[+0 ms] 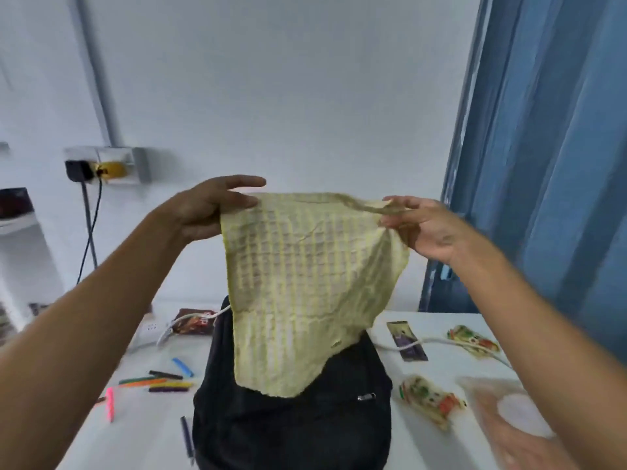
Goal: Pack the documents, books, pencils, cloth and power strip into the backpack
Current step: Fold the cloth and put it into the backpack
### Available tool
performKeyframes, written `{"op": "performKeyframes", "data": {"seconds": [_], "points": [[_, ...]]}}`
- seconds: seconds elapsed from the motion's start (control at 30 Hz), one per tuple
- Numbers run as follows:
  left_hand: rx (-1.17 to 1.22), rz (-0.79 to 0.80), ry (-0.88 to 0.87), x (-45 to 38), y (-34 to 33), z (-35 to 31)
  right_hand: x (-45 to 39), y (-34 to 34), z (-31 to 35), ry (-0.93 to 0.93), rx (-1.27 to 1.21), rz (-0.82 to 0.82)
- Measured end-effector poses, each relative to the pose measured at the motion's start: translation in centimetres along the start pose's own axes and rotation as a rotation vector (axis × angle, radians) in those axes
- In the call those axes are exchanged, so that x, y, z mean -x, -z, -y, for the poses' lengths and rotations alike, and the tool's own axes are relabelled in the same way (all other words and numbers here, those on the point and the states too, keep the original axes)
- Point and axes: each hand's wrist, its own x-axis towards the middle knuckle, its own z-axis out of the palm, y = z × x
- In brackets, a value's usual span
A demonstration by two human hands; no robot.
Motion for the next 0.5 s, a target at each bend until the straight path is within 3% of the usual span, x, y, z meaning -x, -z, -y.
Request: {"op": "performKeyframes", "data": {"seconds": [0.13,0.3,0.4,0.5], "points": [[-0.174,-0.371,0.115,-0.2,3.0,5.4,-3.7,-1.7,-5.5,-0.076,0.207,-0.110],[-0.301,-0.646,0.177,0.0,5.3,14.0,-6.8,-3.3,-14.5,-0.090,0.569,-0.222],[-0.341,-0.691,0.185,-0.3,5.9,17.7,-8.0,-3.5,-18.2,-0.051,0.949,-0.219],[-0.342,-0.608,0.172,-0.9,7.0,19.8,-9.0,-3.5,-20.3,-0.088,1.002,-0.248]]}}
